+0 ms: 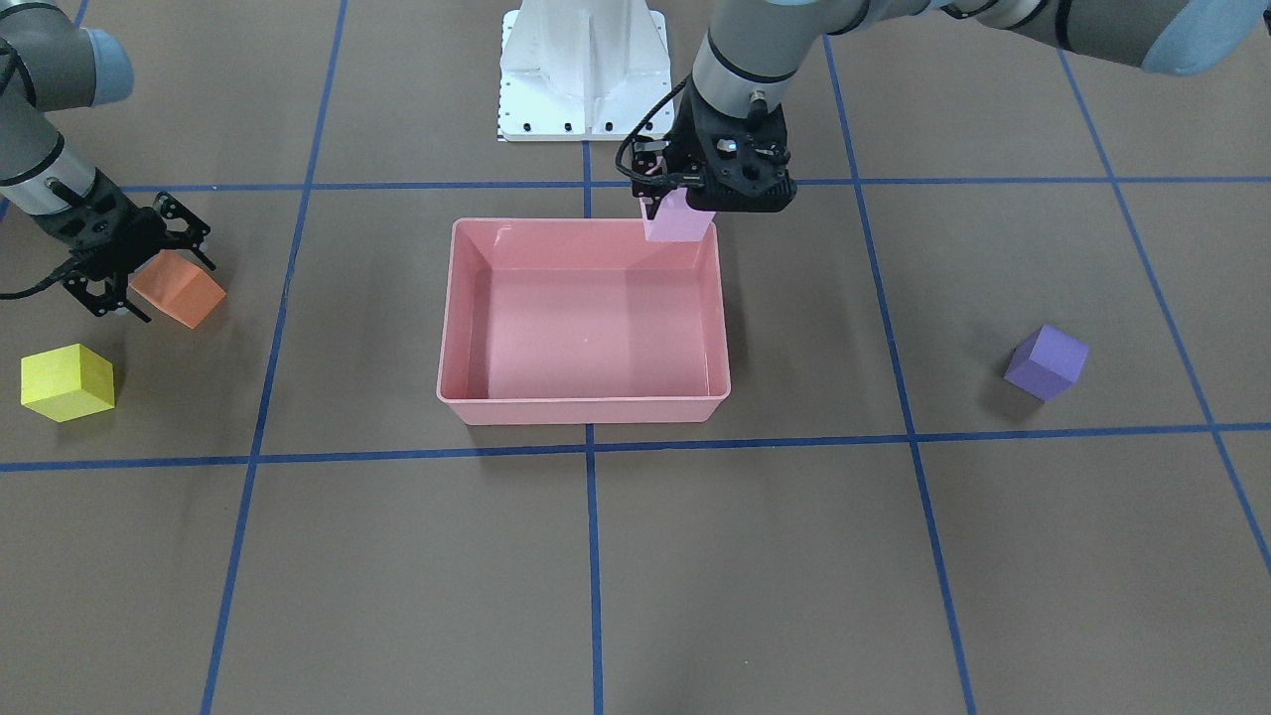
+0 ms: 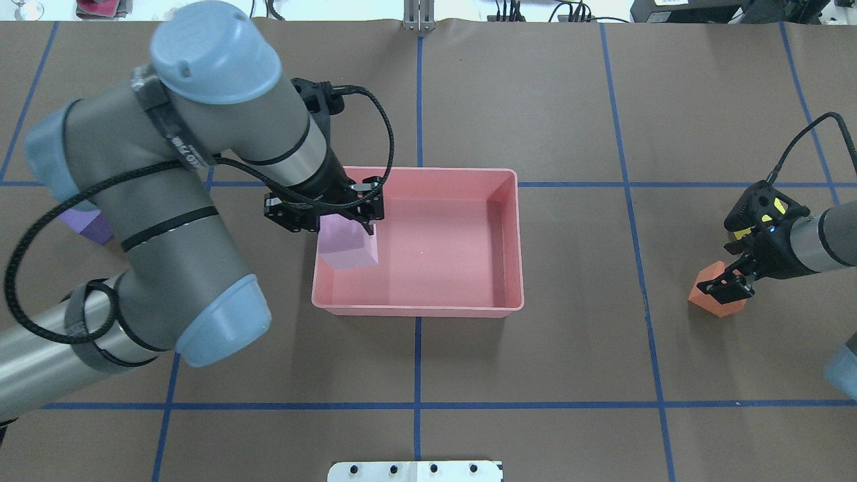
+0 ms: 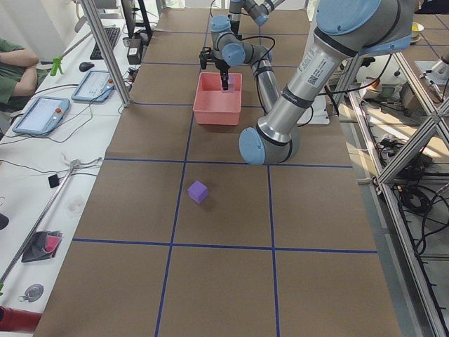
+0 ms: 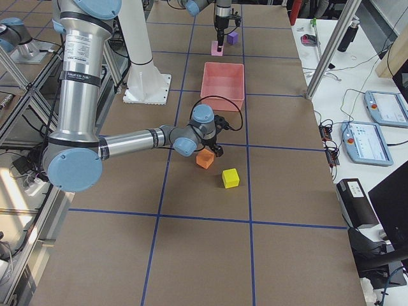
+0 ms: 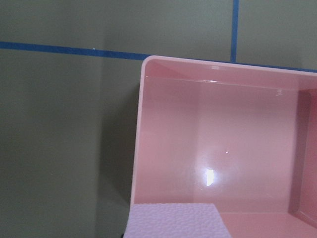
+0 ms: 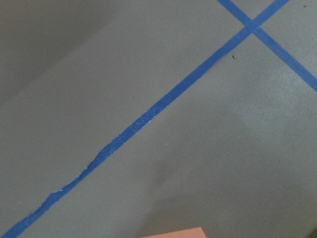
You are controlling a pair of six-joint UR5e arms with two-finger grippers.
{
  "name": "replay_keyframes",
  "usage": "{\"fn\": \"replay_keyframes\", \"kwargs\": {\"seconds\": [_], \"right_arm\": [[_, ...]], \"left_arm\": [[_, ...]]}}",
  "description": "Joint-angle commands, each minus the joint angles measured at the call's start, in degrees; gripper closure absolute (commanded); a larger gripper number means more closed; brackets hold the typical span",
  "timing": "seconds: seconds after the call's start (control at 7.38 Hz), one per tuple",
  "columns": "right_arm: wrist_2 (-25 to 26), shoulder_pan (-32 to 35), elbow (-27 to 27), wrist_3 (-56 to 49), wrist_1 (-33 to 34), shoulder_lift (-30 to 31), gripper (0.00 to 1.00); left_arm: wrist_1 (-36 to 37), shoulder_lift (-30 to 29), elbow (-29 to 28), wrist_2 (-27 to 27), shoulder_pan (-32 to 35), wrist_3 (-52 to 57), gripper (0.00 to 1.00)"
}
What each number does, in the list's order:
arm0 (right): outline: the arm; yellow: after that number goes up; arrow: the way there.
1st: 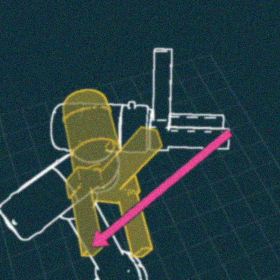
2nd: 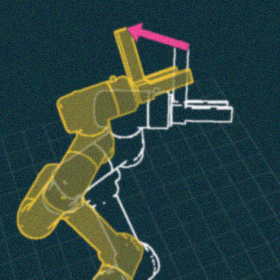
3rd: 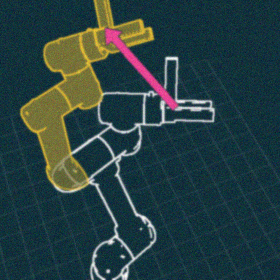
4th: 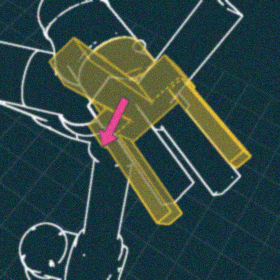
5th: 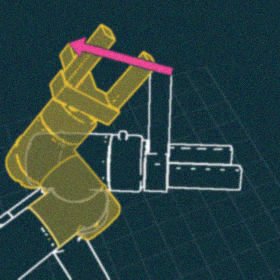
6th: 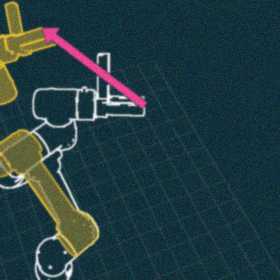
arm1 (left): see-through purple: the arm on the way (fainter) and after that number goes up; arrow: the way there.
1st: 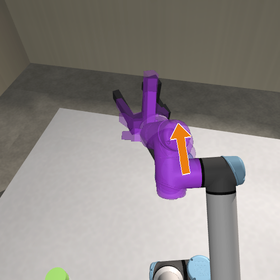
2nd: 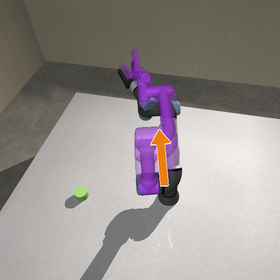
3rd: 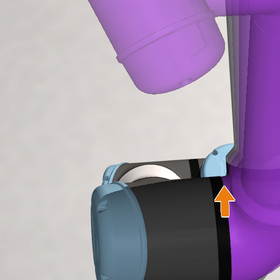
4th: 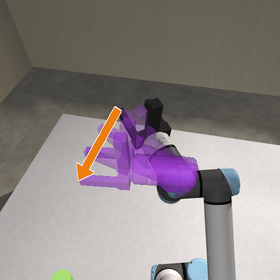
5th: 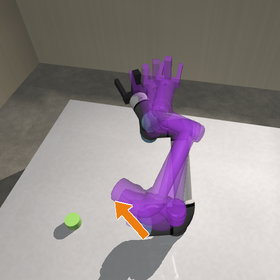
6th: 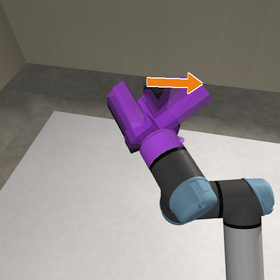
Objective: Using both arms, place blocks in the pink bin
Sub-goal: 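Lift the pink cube toward the bin while the right gripper descends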
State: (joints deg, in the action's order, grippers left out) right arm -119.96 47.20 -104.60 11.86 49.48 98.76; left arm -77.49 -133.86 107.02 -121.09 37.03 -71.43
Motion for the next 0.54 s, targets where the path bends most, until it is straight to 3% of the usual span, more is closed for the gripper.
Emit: {"fn": "replay_keyframes", "kwargs": {"seconds": [0.0, 0.41], "right_arm": [[0.0, 0.1, 0.0, 0.0, 0.0, 0.8, 0.02], [0.0, -0.1, 0.0, 0.1, 1.4, 1.2, 0.02]], "left_arm": [[-2.8, -6.9, -8.8, 3.0, -3.2, -3.8, 1.00], [-12.0, -7.2, -14.8, 3.9, -4.8, -9.0, 1.00]]}}
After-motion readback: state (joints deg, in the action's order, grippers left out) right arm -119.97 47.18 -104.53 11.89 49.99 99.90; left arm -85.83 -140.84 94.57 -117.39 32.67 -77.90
